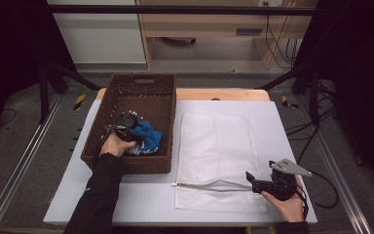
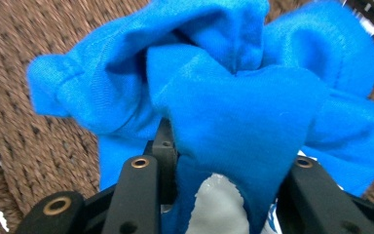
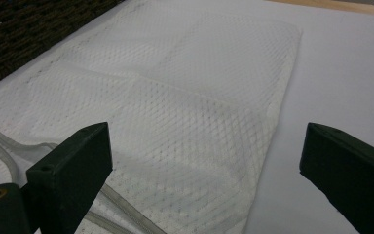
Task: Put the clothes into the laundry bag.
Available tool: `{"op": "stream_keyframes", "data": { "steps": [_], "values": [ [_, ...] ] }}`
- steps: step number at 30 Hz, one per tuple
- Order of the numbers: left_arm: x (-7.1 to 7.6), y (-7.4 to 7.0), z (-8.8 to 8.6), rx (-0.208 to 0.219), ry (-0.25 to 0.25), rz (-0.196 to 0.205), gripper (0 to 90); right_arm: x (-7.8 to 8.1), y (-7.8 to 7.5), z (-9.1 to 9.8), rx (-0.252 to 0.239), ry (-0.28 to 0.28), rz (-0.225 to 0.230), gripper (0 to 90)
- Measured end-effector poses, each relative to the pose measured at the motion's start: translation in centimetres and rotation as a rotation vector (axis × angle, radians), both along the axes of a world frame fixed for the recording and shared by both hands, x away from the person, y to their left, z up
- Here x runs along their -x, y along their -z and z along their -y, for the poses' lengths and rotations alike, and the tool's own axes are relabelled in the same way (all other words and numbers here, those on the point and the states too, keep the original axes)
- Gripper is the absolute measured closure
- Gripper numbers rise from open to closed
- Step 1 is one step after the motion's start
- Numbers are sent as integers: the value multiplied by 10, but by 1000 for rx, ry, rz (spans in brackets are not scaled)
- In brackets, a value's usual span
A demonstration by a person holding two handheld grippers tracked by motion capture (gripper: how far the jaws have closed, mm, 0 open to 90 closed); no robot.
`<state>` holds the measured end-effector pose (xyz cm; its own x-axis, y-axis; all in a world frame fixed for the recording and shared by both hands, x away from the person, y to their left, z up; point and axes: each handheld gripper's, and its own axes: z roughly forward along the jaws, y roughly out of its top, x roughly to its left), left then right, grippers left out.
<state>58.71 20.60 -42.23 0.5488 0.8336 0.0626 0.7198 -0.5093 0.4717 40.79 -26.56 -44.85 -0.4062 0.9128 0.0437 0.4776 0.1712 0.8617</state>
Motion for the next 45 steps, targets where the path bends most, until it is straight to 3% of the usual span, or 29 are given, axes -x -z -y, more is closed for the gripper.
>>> {"op": "stream_keyframes", "data": {
  "steps": [1, 3, 8, 21, 22, 23, 24, 25, 34, 39, 45],
  "values": [
    [0, 0, 0, 0, 0, 0, 646, 0, 0, 0, 0, 0, 0, 53],
    [2, -5, -3, 46, -14, 37, 650, 0, 0, 1, -3, 3, 0, 54],
    [7, -13, -7, 113, -25, 113, 654, 0, 0, 1, -5, 4, 1, 54],
    [16, -28, -17, 212, -28, 229, 654, 2, -3, 4, -10, 15, 24, 56],
    [17, -31, -19, 239, -30, 251, 654, 2, -3, 4, -12, 17, 22, 56],
    [17, -31, -19, 239, -30, 251, 654, 2, -3, 4, -12, 17, 22, 56],
    [18, -34, -21, 282, -33, 271, 654, 2, -3, 4, -12, 19, 25, 57],
    [19, -36, -23, 297, -39, 284, 654, 2, -3, 4, -11, 20, 24, 56],
    [28, -48, -29, 355, -88, 421, 658, 1, -2, 3, -11, 20, 21, 55],
    [33, -58, -34, 398, -112, 470, 660, 1, -3, 4, -11, 22, 23, 55],
    [46, -80, -41, 444, -114, 536, 661, 1, -2, 4, -11, 21, 23, 55]
  ]
}}
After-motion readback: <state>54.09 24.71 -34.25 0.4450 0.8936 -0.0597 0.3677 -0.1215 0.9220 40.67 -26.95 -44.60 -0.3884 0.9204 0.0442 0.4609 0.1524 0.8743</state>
